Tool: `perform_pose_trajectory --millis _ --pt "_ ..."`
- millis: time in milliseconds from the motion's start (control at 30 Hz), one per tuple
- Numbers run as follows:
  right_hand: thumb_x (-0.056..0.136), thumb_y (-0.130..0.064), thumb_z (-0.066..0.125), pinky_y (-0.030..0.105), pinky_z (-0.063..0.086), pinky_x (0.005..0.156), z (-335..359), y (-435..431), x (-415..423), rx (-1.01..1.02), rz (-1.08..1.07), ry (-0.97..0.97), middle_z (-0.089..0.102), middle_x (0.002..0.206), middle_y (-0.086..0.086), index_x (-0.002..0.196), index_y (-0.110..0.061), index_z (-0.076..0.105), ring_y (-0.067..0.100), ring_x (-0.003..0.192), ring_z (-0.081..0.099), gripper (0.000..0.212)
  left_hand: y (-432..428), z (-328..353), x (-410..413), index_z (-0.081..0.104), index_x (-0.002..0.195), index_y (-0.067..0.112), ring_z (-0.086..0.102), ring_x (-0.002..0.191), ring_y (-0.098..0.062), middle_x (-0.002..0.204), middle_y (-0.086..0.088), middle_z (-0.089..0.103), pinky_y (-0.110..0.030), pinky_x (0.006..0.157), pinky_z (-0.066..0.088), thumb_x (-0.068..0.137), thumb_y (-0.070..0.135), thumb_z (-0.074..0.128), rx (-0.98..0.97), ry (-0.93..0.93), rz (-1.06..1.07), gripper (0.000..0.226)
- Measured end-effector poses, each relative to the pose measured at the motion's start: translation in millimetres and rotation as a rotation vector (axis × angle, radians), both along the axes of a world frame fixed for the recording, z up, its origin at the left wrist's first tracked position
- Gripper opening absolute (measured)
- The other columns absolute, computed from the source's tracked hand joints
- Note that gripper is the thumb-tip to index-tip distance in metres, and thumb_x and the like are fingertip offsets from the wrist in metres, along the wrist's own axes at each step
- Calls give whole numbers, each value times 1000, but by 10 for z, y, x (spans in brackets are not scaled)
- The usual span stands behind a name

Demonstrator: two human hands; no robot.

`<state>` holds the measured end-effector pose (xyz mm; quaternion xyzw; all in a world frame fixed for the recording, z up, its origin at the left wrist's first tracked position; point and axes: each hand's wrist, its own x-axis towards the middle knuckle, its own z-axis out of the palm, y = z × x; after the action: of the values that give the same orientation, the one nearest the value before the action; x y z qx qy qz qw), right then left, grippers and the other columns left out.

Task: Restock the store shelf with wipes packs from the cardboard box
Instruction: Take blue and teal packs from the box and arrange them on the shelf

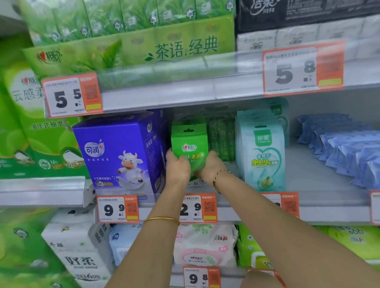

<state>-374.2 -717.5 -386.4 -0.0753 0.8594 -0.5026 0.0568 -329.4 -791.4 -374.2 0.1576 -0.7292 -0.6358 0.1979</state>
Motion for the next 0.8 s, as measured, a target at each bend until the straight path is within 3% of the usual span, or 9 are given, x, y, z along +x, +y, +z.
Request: perform_pose_trajectory --millis 133,233,300,367,433,500,600,667,800 --pt "80 -10 71 27 46 80 109 99 227 -36 -13 -4 55 119 13 125 -1 35 24 106 56 58 -9 8 57 33 137 7 53 117 -31 131 -16 52 -48 100 46 86 1 43 -94 -16 57 52" --pt "84 -7 65 17 37 74 246 324 607 -57 14 198 55 116 9 124 -2 39 19 102 54 48 188 37 363 44 125 4 54 111 -32 120 -15 56 -49 97 46 73 0 44 -251 185 102 52" --pt "85 -1 61 9 35 82 285 550 960 -111 76 329 51 117 0 132 -5 40 16 116 51 51 424 25 672 42 131 4 48 122 -29 130 -14 51 -46 106 39 66 6 39 -310 322 77 66" --pt "87 1 57 17 34 104 234 903 1270 -140 102 406 45 131 -3 141 -10 34 10 127 41 61 712 6 933 32 142 8 32 137 -16 146 -3 35 -36 117 24 69 10 36 -305 385 38 72" --pt "89 0 55 24 38 106 120 1368 1463 -131 20 474 44 137 -5 140 -17 36 5 125 42 58 1051 -12 1066 28 143 17 26 139 -6 146 7 29 -31 119 20 74 13 35 -291 437 -71 69" --pt "90 1 52 18 42 98 8 1915 1543 -99 -135 514 49 129 -5 134 -18 45 5 118 47 49 1473 -29 1087 31 138 27 29 138 -4 145 9 32 -32 118 23 76 15 36 -231 473 -244 63" --pt "88 5 52 12 38 89 -82 2731 1518 -25 -437 571 54 119 0 126 -10 52 12 112 52 41 2139 -50 997 32 140 22 30 138 -8 147 4 33 -34 118 24 80 18 38 -239 398 -439 60" --pt "89 1 53 20 36 96 -85 3203 1386 14 -593 582 53 125 8 127 -7 51 18 112 50 39 2527 -60 817 31 143 17 37 135 -17 146 0 36 -37 117 26 86 14 42 -249 294 -547 58" --pt "94 -15 52 25 26 103 -24 3748 903 99 -674 480 40 140 17 139 -3 36 27 131 35 49 3102 -59 304 43 132 13 51 122 -19 136 -3 51 -38 108 39 68 28 44 -183 200 -575 66"
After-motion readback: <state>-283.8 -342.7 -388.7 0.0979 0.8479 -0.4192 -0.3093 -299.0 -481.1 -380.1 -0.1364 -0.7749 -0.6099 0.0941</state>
